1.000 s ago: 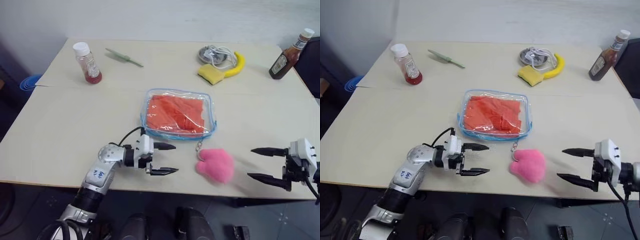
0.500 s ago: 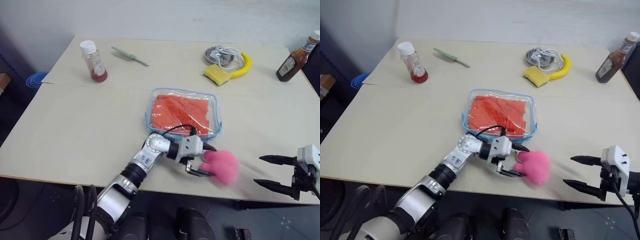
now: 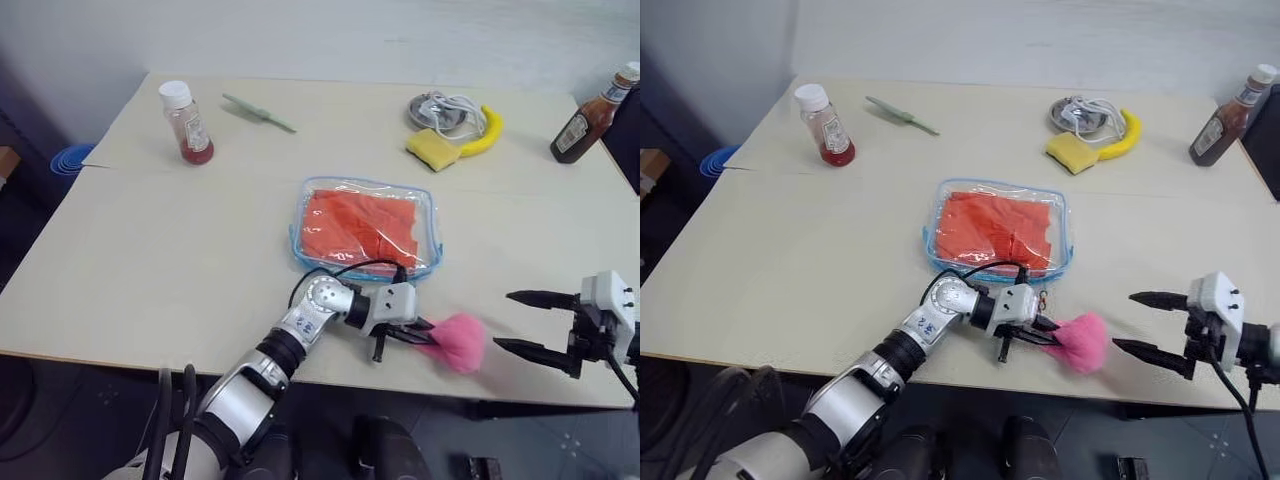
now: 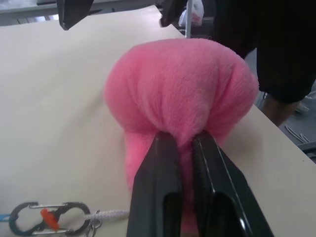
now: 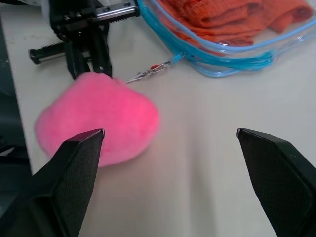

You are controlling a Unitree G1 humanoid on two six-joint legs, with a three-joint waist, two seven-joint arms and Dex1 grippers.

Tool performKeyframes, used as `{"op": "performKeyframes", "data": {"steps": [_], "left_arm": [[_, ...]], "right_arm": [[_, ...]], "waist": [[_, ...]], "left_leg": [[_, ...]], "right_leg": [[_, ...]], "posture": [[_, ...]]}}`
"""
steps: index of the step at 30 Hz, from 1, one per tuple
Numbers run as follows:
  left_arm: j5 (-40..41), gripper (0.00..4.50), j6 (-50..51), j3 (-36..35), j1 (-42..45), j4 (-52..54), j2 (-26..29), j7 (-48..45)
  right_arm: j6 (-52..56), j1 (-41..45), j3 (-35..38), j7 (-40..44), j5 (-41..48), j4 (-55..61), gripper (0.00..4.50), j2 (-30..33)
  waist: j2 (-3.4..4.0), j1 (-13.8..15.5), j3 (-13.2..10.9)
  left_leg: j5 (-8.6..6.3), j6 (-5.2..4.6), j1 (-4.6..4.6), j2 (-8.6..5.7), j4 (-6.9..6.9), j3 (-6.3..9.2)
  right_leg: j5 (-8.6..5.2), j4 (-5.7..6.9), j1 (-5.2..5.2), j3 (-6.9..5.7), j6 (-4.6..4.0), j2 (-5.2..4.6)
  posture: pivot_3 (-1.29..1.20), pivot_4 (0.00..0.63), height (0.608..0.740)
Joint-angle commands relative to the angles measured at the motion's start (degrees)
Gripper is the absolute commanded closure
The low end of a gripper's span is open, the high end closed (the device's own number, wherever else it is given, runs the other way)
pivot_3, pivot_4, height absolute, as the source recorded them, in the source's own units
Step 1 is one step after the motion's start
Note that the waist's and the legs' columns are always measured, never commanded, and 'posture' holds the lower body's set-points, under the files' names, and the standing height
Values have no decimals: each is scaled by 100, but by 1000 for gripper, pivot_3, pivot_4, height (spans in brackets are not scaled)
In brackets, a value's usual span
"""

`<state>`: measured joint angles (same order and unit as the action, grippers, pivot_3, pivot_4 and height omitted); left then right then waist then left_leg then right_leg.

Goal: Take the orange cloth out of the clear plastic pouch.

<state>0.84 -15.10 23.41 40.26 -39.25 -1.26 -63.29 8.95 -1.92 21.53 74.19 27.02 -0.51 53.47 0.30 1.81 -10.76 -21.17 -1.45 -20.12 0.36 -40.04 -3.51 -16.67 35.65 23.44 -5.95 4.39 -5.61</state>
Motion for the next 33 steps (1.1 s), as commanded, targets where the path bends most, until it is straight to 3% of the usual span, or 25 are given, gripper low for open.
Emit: {"op": "performKeyframes", "data": {"steps": [1, 6, 11, 14, 17, 28, 33], "left_arm": [[299, 4483, 310, -308, -574, 1076, 726, -231], [939, 4483, 1255, -656, -1508, 2833, 1727, -457], [935, 4483, 1581, -825, -1830, 3202, 2022, -102], [909, 4483, 1701, -854, -1843, 3273, 2029, 91], [919, 4500, 1787, -869, -1832, 3318, 2007, 245], [1246, 4500, 2117, -1133, -1937, 3549, 2028, 574], [1504, 4500, 2452, -1592, -2010, 3611, 2183, 762]], "right_arm": [[-864, 723, -459, 93, -521, -666, 0, -26], [-2142, 2561, -1637, -9, -1623, -2115, 0, -391], [-3482, 4169, -2526, -294, -2596, -3529, 0, -1029], [-3982, 4682, -2839, -184, -2782, -4014, 0, -1273], [-4306, 4939, -3068, 68, -2804, -4249, 647, -1439], [-4838, 4890, -2991, 530, -2331, -4642, 4475, -1473], [-5202, 4909, -2900, 481, -2367, -5032, 4475, -1287]], "waist": [[2, -102, 0], [5, -289, 1], [7, -281, 2], [8, -234, 3], [8, -194, 3], [8, -202, 3], [8, -204, 3]], "left_leg": [[1, 2, 2, 6, 0, -6], [12, 24, 27, 25, 2, -15], [13, 25, 19, 21, -2, -12], [14, 24, 1, 22, -3, 1], [13, 23, -6, 22, -3, 6], [14, 21, -7, 22, -4, 9], [14, 21, -7, 23, -4, 10]], "right_leg": [[0, 5, 2, 2, 0, 4], [-3, 27, -1, 15, -13, 19], [-4, 29, 0, 16, -15, 12], [-4, 33, 6, 4, -15, 11], [-4, 33, 6, -2, -15, 11], [-4, 36, 5, -5, -15, 10], [-4, 36, 5, -5, -15, 10]], "posture": [[0, 150, 740], [0, 150, 740], [0, 150, 740], [0, 150, 740], [0, 150, 740], [0, 150, 740], [0, 150, 740]]}}
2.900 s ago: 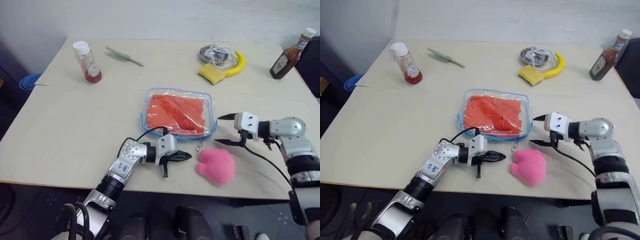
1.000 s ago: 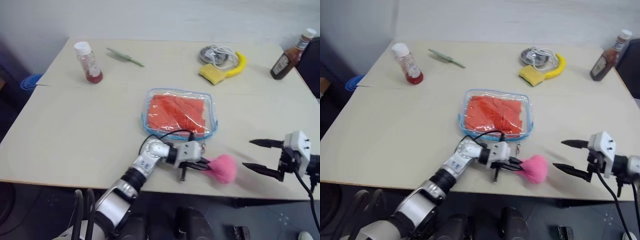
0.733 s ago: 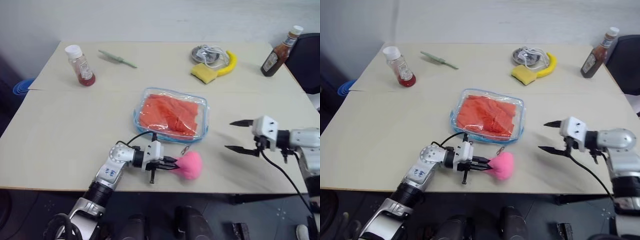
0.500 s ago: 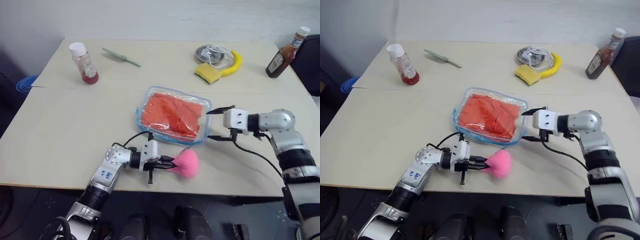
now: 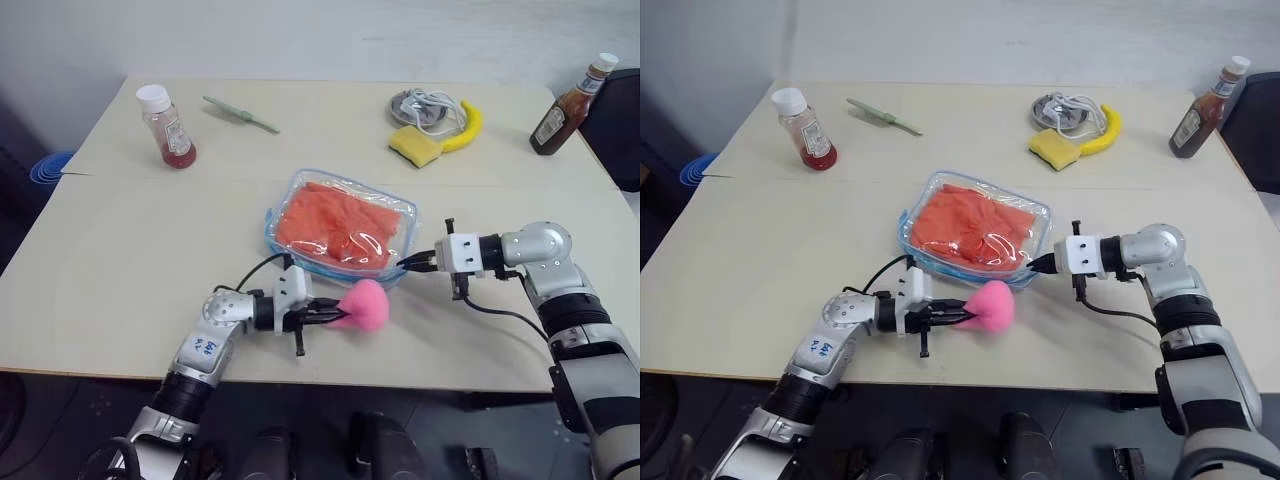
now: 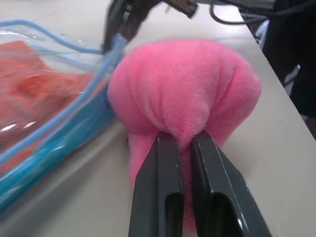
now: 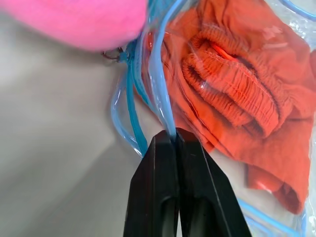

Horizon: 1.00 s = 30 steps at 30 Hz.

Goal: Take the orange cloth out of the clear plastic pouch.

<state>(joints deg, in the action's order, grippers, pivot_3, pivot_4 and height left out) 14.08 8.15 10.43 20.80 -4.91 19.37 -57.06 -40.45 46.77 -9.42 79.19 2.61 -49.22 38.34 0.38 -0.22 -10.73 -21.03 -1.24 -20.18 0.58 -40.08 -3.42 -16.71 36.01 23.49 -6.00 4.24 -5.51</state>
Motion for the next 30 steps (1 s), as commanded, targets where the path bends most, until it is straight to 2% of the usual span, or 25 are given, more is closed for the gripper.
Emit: {"op": "performKeyframes", "data": {"steps": [1, 6, 10, 15, 19, 24, 26, 27, 30], "left_arm": [[218, 4500, 179, -459, -75, 114, 162, 247], [683, 4500, 556, -1487, 18, -304, 222, 942], [816, 4500, 716, -2067, 46, -521, 288, 1479], [1012, 4500, 709, -2760, 97, -850, 251, 2154], [1162, 4500, 731, -2967, 97, -796, 215, 2396], [1381, 4500, 1000, -2942, -148, -300, 383, 2223], [1411, 3850, 1122, -2895, -303, -32, 531, 2108], [1435, 3666, 1227, -2876, -377, 101, 634, 2041], [1309, 2783, 1272, -2786, -683, 655, 1198, 1640]], "right_arm": [[-296, 43, 225, -3, 87, -232, 4475, 273], [-627, 0, 349, 138, 251, -404, 4475, 388], [-931, -7, 406, 58, 277, -563, 4475, 419], [-1036, -46, 512, 398, 476, -794, 4475, 395], [-1099, -49, 536, 577, 584, -911, 4475, 340], [-728, -195, 636, 1020, 1024, -802, 4475, 242], [-355, -300, 715, 1176, 1301, -594, 4500, 193], [-19, -386, 744, 1256, 1435, -430, 4500, 186], [687, -878, 811, 1308, 1833, 383, 3855, 252]], "waist": [[0, -1, 0], [0, -1, 0], [0, -8, 0], [-1, -5, -1], [-1, -5, -1], [-2, -5, -1], [-2, -8, -1], [-2, -12, -1], [-1, -16, -1]], "left_leg": [[0, 0, 0, 0, 0, 0], [0, 0, 0, 0, 0, 2], [0, 0, 0, 0, 1, 2], [0, 1, 0, 0, 1, 3], [0, 1, 0, 0, 1, 3], [-1, 3, 0, 1, 1, 3], [-2, 4, 0, 1, 3, 4], [-2, 4, 0, 2, 3, 5], [-2, 5, 0, 5, 3, 6]], "right_leg": [[0, 0, 0, 0, 0, 0], [0, -1, -1, -1, 0, -2], [0, -2, 0, -1, 0, -1], [0, -2, -1, -3, 0, -2], [0, -2, 0, -3, 0, -2], [0, -2, -1, -2, 0, -2], [0, -4, -1, -2, 0, -2], [0, -4, 0, -2, 0, -1], [0, -3, 0, 0, 0, -1]], "posture": [[0, 150, 740], [0, 150, 740], [0, 150, 740], [0, 150, 740], [0, 150, 740], [0, 150, 740], [0, 150, 740], [0, 150, 740], [0, 150, 740]]}}
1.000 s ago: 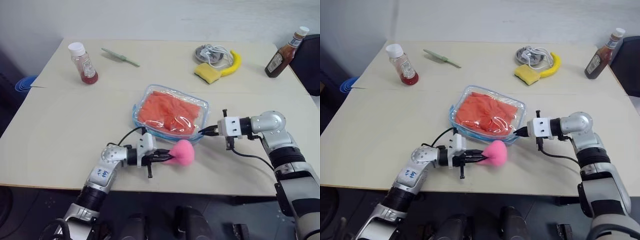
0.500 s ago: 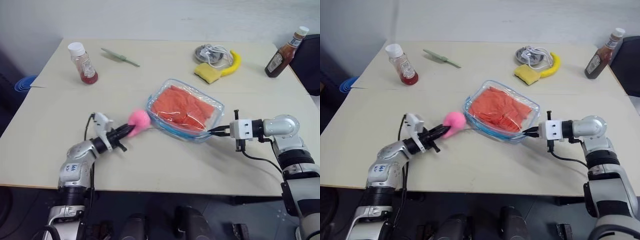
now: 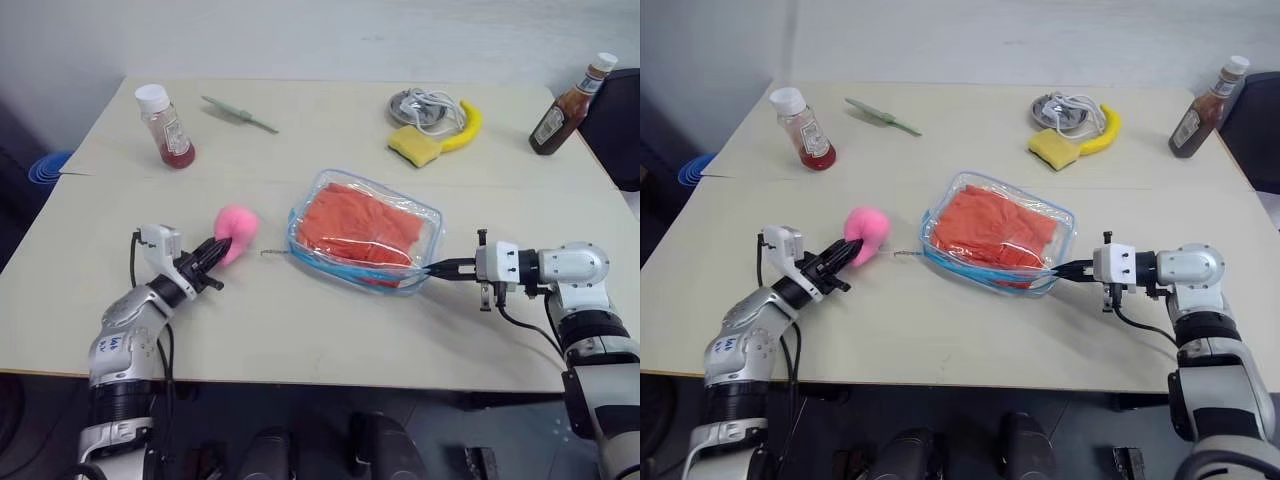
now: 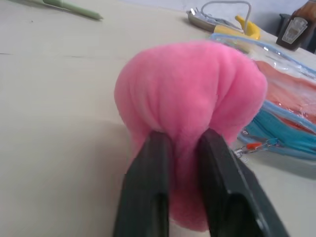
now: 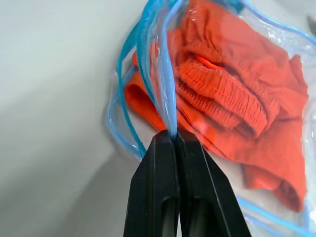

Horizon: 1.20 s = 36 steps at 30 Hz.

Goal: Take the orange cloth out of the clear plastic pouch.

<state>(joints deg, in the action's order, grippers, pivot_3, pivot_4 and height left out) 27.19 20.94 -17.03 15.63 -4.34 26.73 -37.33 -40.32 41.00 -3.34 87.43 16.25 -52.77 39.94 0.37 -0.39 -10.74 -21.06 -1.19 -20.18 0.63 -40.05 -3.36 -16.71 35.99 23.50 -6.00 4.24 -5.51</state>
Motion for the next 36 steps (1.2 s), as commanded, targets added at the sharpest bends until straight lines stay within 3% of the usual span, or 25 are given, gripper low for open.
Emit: {"op": "performKeyframes", "data": {"steps": [1, 4, 8, 10, 12, 13, 18, 22, 27, 36], "left_arm": [[-93, 2478, -148, -73, -240, 676, 697, -489], [-200, 1582, -562, -207, -369, 620, 1308, -1008], [-211, 1576, -823, -309, -164, 110, 2044, -1668], [-501, 951, -1498, -37, 143, -99, 2233, -2024], [-767, 424, -2102, 452, 555, -216, 2167, -2404], [-891, 107, -2357, 702, 807, -324, 2051, -2533], [-1964, 46, -3753, 2172, 2328, -1780, 1021, -2938], [-2669, 46, -4751, 2762, 3419, -3394, 205, -2683], [-3308, 46, -5756, 3185, 4194, -4839, -227, -2432], [-3501, 2750, -6405, 3174, 4471, -5571, -463, -2303]], "right_arm": [[840, -538, 243, 439, 590, 1079, 3508, 156], [1508, -1236, 439, 170, 890, 2082, 2527, 384], [2275, -2319, 861, -208, 1077, 3256, 1242, 912], [2626, -2785, 1200, -482, 1246, 3766, 449, 1054], [3019, -3216, 1436, -711, 1437, 4362, 0, 1087], [3182, -3409, 1502, -818, 1493, 4663, 0, 1075], [3725, -4262, 1493, -1387, 1592, 6045, 0, 818], [3986, -4526, 1382, -1783, 1520, 6664, 0, 596], [4125, -4701, 1369, -2063, 1450, 7005, 0, 497], [4129, -4872, 1463, -2236, 1384, 7118, 0, 524]], "waist": [[0, 4, 0], [4, 30, -2], [15, 69, -8], [16, 66, -9], [17, 81, -8], [17, 81, -8], [19, 194, -6], [-3, 183, -15], [-10, 172, -19], [-18, 192, -24]], "left_leg": [[-1, 2, 0, 1, 0, 2], [-3, 4, -1, 2, 1, 6], [-8, 1, -2, -3, 2, 11], [-10, 1, -3, -5, 1, 14], [-11, 1, -1, -5, 1, 12], [-11, 1, 0, -6, 1, 11], [-11, 0, 1, -10, 1, -14], [-10, -12, -3, -17, 0, -43], [-11, -24, -3, -22, 1, -56], [-8, -37, -6, -37, 0, -46]], "right_leg": [[0, -1, 0, 0, 0, 0], [0, -4, 0, 0, -1, -1], [-2, -14, -1, -2, -3, -12], [-2, -30, -1, -4, -4, -14], [-2, -30, -2, -5, -4, -14], [-2, -29, -3, -5, -4, -14], [-1, -1, 1, -1, -1, 2], [6, 0, 13, -22, 11, 17], [11, -4, 18, -15, 21, 14], [14, -5, 16, -20, 27, 3]], "posture": [[0, 150, 740], [0, 150, 740], [0, 150, 740], [0, 150, 740], [0, 150, 740], [0, 150, 740], [0, 150, 740], [0, 150, 740], [0, 150, 740], [0, 150, 740]]}}
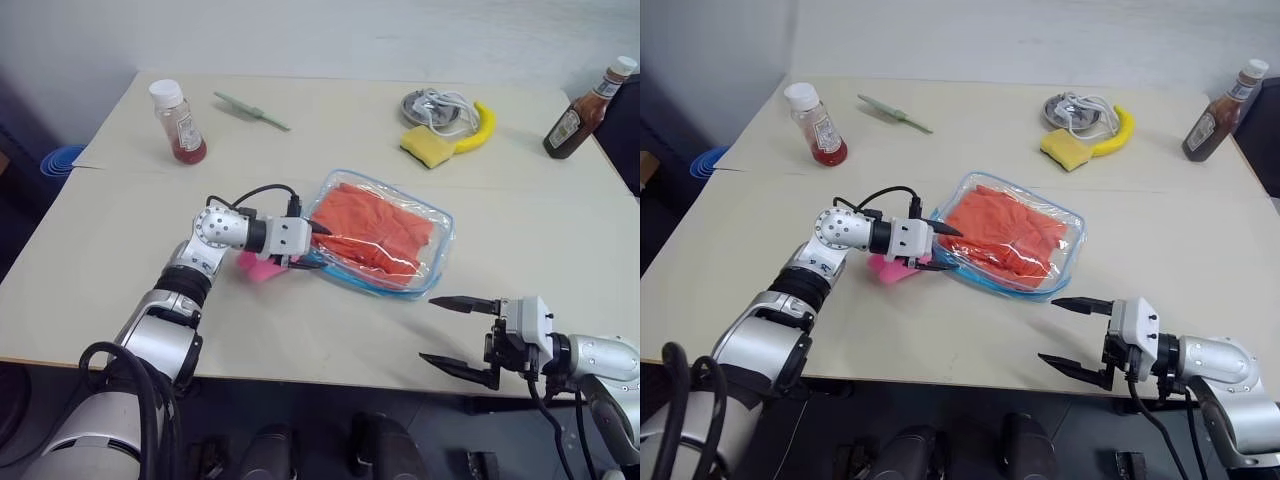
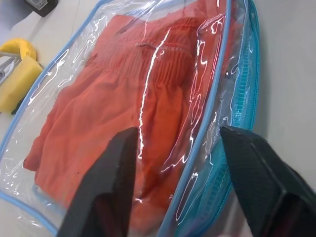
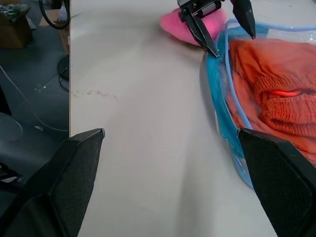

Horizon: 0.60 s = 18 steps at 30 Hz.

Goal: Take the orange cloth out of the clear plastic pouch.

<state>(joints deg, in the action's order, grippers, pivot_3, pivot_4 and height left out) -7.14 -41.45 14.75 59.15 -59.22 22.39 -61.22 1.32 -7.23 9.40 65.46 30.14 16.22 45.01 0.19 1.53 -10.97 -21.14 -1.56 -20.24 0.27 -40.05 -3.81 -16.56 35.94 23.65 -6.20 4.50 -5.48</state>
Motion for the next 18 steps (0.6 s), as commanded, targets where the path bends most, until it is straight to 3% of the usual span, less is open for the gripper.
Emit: {"op": "performKeyframes", "data": {"steps": [1, 6, 9, 13, 18], "left_arm": [[-96, 3051, -205, 2, 118, -120, -35, 120], [179, 4457, -105, -154, 45, -107, -147, -123], [728, 4457, 317, -407, -67, 79, -140, -853], [881, 3326, 620, -496, -156, 326, 55, -1291], [342, 1789, -68, -245, -226, 350, 176, -883]], "right_arm": [[-40, -61, 195, -46, -7, 219, 0, 19], [-46, -133, 230, -58, 8, 214, 0, 25], [-55, -151, 241, -68, 16, 215, 0, 14], [-62, -156, 241, -59, 44, 238, 0, 1], [-110, -158, 255, -132, 169, 331, 0, -161]], "waist": [[0, 0, 0], [0, -1, 0], [0, -2, 0], [0, -19, 0], [0, -7, 0]], "left_leg": [[0, -1, 0, -1, 0, 1], [1, -2, 0, -4, 0, 3], [2, -4, 0, -5, 0, 4], [3, -4, -1, -4, 0, 5], [3, -5, 0, -7, -1, 7]], "right_leg": [[0, 1, 0, -1, 0, 1], [0, 0, -1, -3, 1, 2], [1, 0, -1, -4, 1, 2], [1, 1, -1, -5, 1, 7], [1, 1, -3, -4, 1, 4]], "posture": [[0, 150, 740], [0, 150, 740], [0, 150, 740], [0, 150, 740], [0, 150, 740]]}}
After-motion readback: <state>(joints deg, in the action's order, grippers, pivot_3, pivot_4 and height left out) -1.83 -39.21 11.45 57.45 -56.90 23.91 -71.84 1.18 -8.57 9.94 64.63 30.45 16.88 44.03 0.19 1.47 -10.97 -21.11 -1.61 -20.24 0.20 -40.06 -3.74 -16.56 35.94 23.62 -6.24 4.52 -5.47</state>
